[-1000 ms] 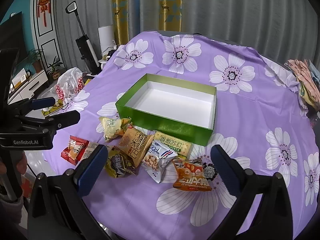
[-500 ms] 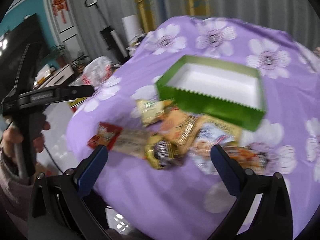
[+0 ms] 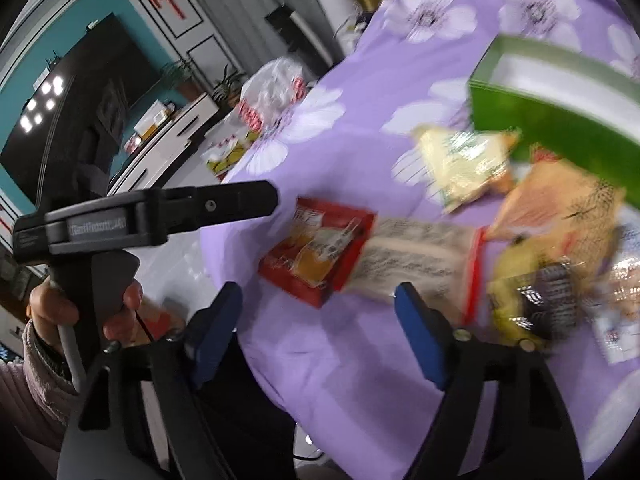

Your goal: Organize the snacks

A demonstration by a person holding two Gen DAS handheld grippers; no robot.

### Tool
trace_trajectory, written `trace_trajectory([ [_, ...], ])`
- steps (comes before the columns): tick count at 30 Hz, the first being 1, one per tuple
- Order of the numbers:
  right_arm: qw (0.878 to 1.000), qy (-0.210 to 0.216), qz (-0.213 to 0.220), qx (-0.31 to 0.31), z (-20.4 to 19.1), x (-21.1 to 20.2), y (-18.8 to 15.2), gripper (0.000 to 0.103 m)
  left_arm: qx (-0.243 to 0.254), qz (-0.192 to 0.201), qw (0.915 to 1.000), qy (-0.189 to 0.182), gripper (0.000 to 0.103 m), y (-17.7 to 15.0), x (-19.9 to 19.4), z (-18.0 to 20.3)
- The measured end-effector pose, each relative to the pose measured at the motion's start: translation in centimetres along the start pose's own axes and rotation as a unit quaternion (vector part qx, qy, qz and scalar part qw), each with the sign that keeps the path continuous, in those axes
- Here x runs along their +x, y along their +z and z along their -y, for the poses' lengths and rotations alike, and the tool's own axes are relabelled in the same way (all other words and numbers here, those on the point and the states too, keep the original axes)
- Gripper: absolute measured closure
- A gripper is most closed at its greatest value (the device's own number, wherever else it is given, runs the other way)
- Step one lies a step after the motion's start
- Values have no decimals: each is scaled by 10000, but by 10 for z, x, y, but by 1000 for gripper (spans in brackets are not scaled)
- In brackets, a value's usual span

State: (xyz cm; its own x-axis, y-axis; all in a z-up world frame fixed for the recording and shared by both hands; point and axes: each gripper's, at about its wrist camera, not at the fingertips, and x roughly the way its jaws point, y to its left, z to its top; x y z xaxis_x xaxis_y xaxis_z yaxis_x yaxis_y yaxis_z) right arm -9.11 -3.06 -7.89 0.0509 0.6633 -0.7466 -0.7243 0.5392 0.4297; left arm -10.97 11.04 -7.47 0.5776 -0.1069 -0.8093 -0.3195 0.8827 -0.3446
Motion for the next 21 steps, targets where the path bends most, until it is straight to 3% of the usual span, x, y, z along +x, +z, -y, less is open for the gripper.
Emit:
trace_trajectory([
  [5, 9995, 165, -265, 104, -4, 27, 0, 44, 8, -252, 9995, -180, 25, -6, 14, 1],
  [11, 9998, -82, -182, -86, -1, 44, 16, 52, -23, -402, 9986, -338, 42, -5, 28, -1],
  [16, 9991, -170, -163, -366, -2, 52, 25, 59, -60, -560, 9979, -329, 50, -5, 44, -2],
  [21, 9991, -158, -29, -380, 4, 50, 29, 63, -108, -512, 9979, -371, 51, -1, 45, -2],
])
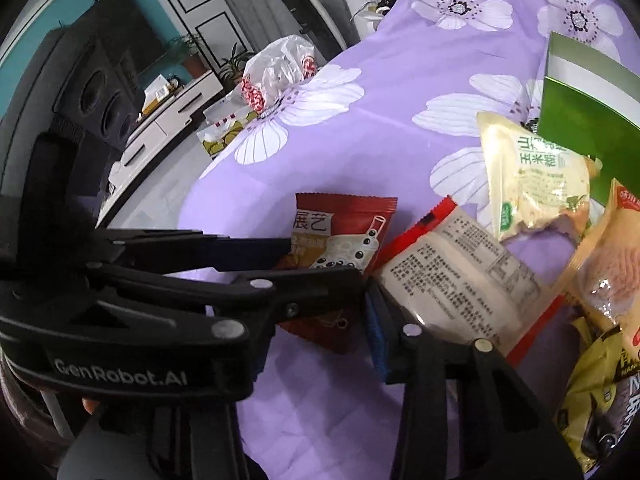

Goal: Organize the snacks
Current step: 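Lift the red pack with the left gripper and carry it over the green box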

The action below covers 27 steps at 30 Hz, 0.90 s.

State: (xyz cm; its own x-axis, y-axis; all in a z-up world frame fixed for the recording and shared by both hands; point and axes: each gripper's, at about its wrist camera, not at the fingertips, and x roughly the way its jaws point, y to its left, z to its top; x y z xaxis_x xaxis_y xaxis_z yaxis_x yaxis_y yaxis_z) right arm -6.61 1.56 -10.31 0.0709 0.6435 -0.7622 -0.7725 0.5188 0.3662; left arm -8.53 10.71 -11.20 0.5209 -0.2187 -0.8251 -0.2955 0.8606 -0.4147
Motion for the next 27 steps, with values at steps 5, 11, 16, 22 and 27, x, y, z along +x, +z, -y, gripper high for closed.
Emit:
trace_trajectory([
  [5, 9994, -2, 334, -55, -2, -14, 9, 64, 100, 249, 9996, -10, 51, 8, -15, 9],
  [11, 9965, -103, 817, -150, -6, -51, 25, 64, 416, 638, 9971, -35, 51, 27, -41, 34],
  [16, 9924, -341, 1167, -205, 2, -79, 38, 64, 722, 798, 9941, -132, 51, 49, -48, 61],
  [22, 9859, -647, 1544, -35, 32, -116, 46, 64, 1185, 894, 9884, -322, 51, 73, -45, 106],
  [27, 9803, -914, 1749, 120, 58, -144, 52, 64, 1511, 886, 9831, -528, 51, 94, -34, 146],
])
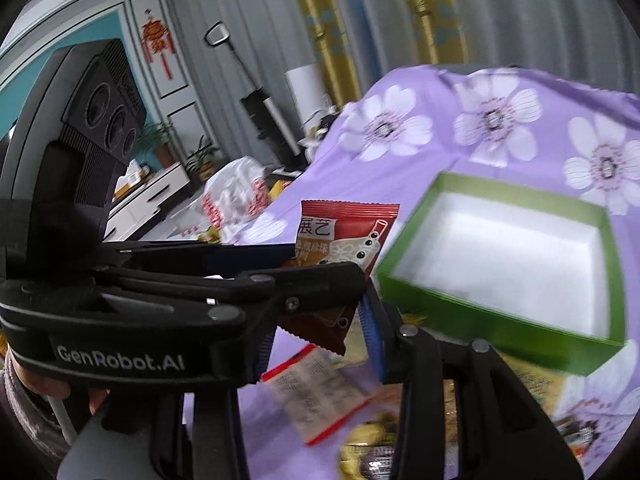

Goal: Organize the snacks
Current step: 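Lift the red pack with the left gripper and carry it over the green box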

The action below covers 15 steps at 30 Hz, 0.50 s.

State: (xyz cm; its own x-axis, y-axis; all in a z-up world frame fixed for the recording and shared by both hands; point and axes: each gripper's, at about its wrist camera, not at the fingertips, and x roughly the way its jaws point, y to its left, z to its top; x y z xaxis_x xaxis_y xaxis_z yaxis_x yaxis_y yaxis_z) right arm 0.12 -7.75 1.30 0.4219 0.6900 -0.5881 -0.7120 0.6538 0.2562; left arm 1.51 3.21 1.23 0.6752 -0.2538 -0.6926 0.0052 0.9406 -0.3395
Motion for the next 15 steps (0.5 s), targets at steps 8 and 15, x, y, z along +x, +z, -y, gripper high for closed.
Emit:
trace_trajectory([
  [8, 9982, -486, 221, 266, 59, -20, 19, 64, 266, -98, 9984, -479, 51, 42, 44, 41],
  [15, 9956, -684, 80, 631, 110, -12, 26, 64, 245, -433, 9963, -706, 51, 64, 96, 58],
])
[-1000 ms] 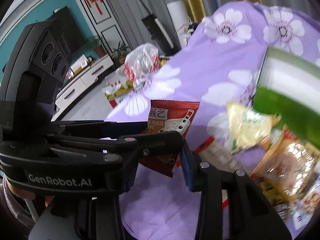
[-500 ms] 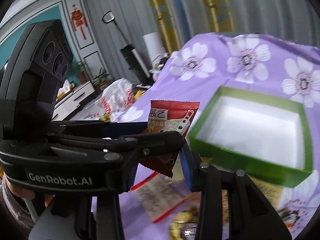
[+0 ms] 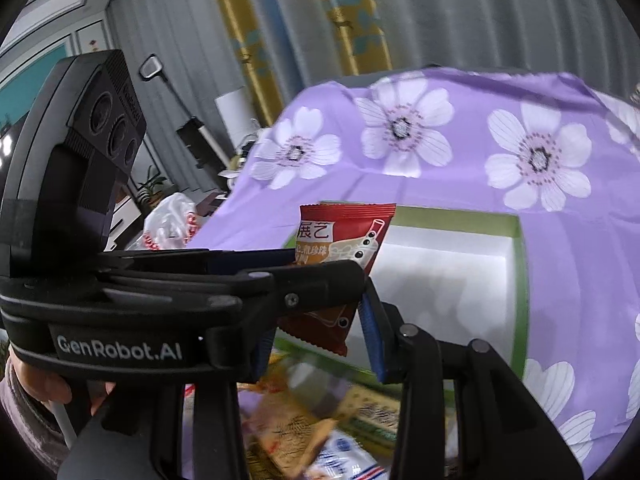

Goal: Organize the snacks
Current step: 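Lift the red pack with the left gripper and carry it over the green box, then open the left gripper to drop the red pack into the box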

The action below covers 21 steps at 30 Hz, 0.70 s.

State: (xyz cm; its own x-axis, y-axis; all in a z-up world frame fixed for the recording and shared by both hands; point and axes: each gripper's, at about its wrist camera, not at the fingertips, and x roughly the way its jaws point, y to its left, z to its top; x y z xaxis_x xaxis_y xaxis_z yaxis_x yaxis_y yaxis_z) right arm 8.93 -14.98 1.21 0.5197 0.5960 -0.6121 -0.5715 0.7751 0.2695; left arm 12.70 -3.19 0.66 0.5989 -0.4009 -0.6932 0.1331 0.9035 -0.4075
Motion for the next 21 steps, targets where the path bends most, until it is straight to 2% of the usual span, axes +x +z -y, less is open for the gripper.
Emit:
trace_trajectory([
  [7, 9983, -46, -438, 394, 35, 29, -6, 64, -269, -484, 9984, -106, 51, 3, 53, -10],
  [16, 9953, -69, -752, 605, 53, 46, -14, 61, -490, -771, 9957, -143, 51, -1, 80, -20],
  [17, 9951, -83, -770, 615, 53, 47, -15, 59, -547, -785, 9953, -129, 51, -1, 82, -22],
  [19, 9953, -131, -737, 618, 53, 45, -14, 49, -642, -777, 9949, -45, 51, -1, 83, -26],
  [21, 9960, -227, -661, 555, 51, 41, -13, 37, -683, -741, 9949, 0, 47, -1, 82, -28],
])
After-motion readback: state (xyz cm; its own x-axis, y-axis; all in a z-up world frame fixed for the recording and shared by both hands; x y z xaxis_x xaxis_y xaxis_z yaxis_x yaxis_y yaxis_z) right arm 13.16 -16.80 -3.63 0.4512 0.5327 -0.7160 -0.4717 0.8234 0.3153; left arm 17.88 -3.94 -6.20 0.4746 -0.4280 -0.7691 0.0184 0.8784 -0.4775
